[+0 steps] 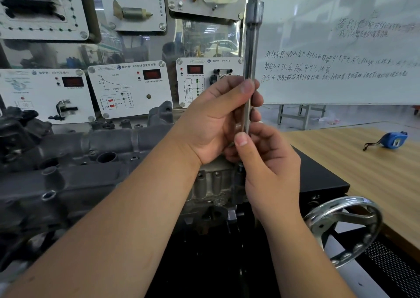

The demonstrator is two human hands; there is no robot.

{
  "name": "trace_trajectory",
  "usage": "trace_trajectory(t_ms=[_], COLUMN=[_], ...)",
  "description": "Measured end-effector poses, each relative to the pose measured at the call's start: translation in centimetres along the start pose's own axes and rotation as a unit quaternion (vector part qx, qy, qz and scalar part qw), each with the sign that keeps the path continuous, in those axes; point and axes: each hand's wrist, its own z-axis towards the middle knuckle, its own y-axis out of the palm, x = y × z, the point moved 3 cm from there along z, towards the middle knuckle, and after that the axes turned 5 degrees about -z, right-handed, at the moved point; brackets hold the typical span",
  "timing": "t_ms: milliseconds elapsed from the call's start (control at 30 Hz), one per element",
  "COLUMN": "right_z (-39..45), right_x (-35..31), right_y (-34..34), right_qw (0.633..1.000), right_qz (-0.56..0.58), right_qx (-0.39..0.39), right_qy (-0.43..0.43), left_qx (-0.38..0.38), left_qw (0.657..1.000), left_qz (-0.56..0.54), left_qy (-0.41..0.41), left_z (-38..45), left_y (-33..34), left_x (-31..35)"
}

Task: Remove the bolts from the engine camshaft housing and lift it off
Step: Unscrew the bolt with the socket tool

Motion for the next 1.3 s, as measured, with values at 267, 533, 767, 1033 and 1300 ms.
trace_trajectory(t_ms=[267, 533, 767, 1033, 1300], right_z=[0.05, -0.05, 0.03, 0.13, -0.04], right_x=[-0.07, -0.21, -0.25, -0.46, -0.3], right_y=[-0.13, -0.13, -0.08, -0.12, -0.21], right_qw=[0.999, 1.0, 0.999, 0.998, 0.999], right_qz=[-0.027, 0.008, -0.038, -0.023, -0.052], right_qx=[-0.03, -0.023, -0.036, -0.054, -0.013], right_qy=[-0.01, 0.02, 0.013, 0.026, -0.011], left_qx=[-0.028, -0.022, -0.014, -0.006, 0.003], left_qw=[0.999, 0.999, 0.999, 0.999, 0.999], left_qz=[0.016, 0.006, 0.033, 0.04, 0.037], left_qy=[-0.043, -0.029, -0.008, -0.031, 0.002], left_z=[0.09, -0.04, 0.06, 0.1, 0.08], left_y=[-0.04, -0.15, -0.34, -0.25, -0.18], left_x=[-0.1, -0.29, -0.21, -0.36, -0.14])
